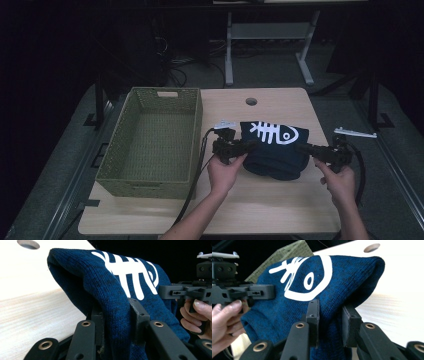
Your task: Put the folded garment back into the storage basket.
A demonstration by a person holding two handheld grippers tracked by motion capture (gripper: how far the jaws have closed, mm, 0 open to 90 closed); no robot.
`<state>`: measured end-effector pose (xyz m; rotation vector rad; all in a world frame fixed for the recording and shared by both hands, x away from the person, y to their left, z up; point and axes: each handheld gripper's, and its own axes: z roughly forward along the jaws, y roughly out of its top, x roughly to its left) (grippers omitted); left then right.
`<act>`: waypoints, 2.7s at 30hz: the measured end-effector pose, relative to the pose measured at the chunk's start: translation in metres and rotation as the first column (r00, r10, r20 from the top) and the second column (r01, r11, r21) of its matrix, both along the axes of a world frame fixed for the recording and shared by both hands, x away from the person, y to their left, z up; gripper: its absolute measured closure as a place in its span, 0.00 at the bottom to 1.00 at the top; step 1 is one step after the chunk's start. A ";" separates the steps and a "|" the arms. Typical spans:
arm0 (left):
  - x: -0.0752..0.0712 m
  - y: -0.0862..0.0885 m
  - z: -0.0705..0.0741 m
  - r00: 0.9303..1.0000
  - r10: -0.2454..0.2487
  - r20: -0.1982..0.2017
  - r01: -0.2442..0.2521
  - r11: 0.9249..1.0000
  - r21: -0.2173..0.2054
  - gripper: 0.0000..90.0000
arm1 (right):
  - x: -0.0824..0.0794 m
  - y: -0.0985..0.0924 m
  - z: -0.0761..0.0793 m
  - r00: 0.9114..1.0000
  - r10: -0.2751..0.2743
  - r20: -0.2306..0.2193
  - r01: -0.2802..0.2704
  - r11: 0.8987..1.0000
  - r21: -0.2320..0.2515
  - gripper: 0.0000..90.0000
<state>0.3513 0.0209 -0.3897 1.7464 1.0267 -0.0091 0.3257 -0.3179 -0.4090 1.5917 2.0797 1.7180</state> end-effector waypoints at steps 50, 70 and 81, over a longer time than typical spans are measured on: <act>0.013 0.105 0.071 0.999 0.051 0.020 -0.049 0.996 -0.072 0.76 | 0.038 0.089 0.082 0.992 0.122 0.040 -0.124 0.991 0.045 0.80; 0.011 0.151 0.081 0.993 0.119 0.029 -0.116 0.990 -0.075 0.75 | 0.055 0.138 0.092 0.982 0.184 0.042 -0.185 0.982 0.037 0.80; 0.010 0.173 0.081 0.990 0.142 0.017 -0.140 0.987 -0.077 0.75 | 0.062 0.163 0.097 0.977 0.210 0.036 -0.211 0.977 0.027 0.79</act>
